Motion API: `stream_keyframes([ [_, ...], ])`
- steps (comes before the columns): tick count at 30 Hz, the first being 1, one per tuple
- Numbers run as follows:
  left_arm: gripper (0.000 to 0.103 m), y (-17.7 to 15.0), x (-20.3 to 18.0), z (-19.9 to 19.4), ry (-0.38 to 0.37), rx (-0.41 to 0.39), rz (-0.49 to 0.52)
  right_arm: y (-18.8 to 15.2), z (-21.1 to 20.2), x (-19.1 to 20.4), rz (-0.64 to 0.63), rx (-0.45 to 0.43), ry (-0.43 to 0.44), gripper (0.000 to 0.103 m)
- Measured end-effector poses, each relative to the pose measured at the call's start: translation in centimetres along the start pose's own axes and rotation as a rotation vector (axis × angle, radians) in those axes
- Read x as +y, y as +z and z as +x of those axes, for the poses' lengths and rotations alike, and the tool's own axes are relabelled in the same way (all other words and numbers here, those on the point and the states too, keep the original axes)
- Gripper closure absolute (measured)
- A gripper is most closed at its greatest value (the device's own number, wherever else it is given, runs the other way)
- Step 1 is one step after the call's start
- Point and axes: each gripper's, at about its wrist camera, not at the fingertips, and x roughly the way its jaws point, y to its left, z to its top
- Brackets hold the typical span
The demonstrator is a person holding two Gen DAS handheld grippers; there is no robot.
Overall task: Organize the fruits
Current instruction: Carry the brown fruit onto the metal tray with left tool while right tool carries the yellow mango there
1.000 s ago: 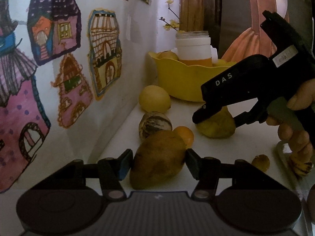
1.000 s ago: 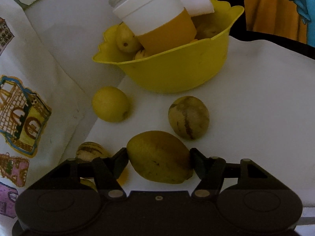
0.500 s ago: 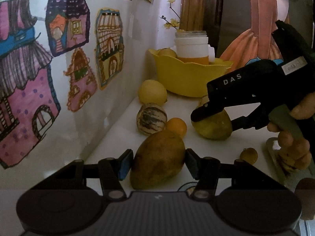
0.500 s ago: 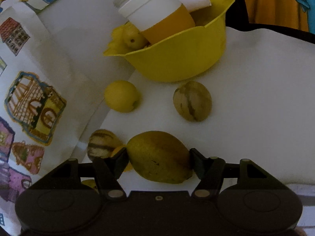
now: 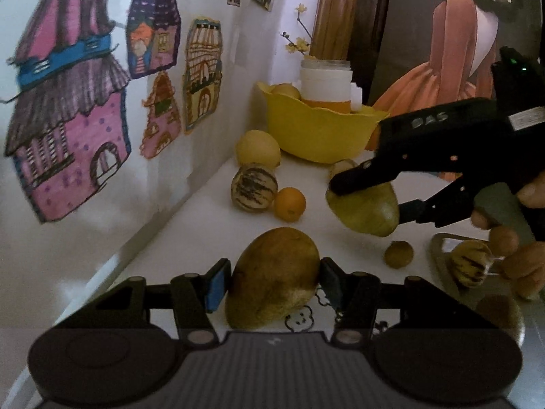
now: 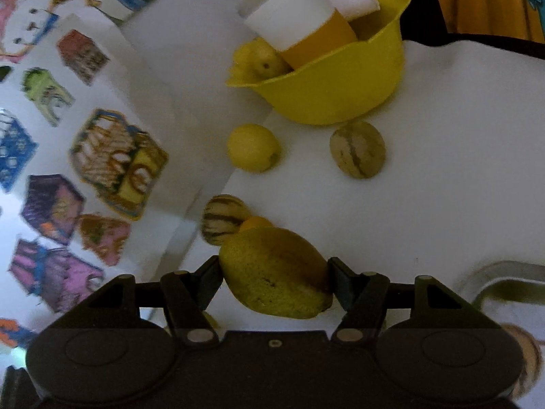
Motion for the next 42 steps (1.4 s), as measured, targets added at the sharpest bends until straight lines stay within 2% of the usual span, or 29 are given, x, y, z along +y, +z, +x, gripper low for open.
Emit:
stream_keyframes([
  [6,0.042,-0.4,-0.9,-2.3,-0.026,-0.015,-0.029,-1.2,-4.3,0.1,-0.022,-0.029,0.046,0.035],
  [12,0.042,-0.2,-3.6,-5.8,-0.073,-0.048,-0.005,-3.1,-9.8,-0.7,-0.027,-0.047,0.082,0.035],
  [18,0.042,-0.9,-7.0,-8.7,-0.147,-0.063,0.004,-5.4,-15.0,-2.3,-0.002,-0.067,0.089,0.035],
  [25,0.042,-2.8,-10.9,-10.5,-0.229,-0.042,0.002,-8.1,-19.2,-6.0,0.039,-0.090,0.060,0.035],
  [33,0.042,-5.1,-13.8,-10.7,-0.279,-0.001,-0.014,-10.8,-20.9,-10.5,0.073,-0.099,-0.002,0.035],
  [42,0.042,-6.7,-14.9,-9.6,-0.268,0.057,-0.012,-13.4,-20.6,-13.1,0.077,-0.124,-0.048,0.035],
])
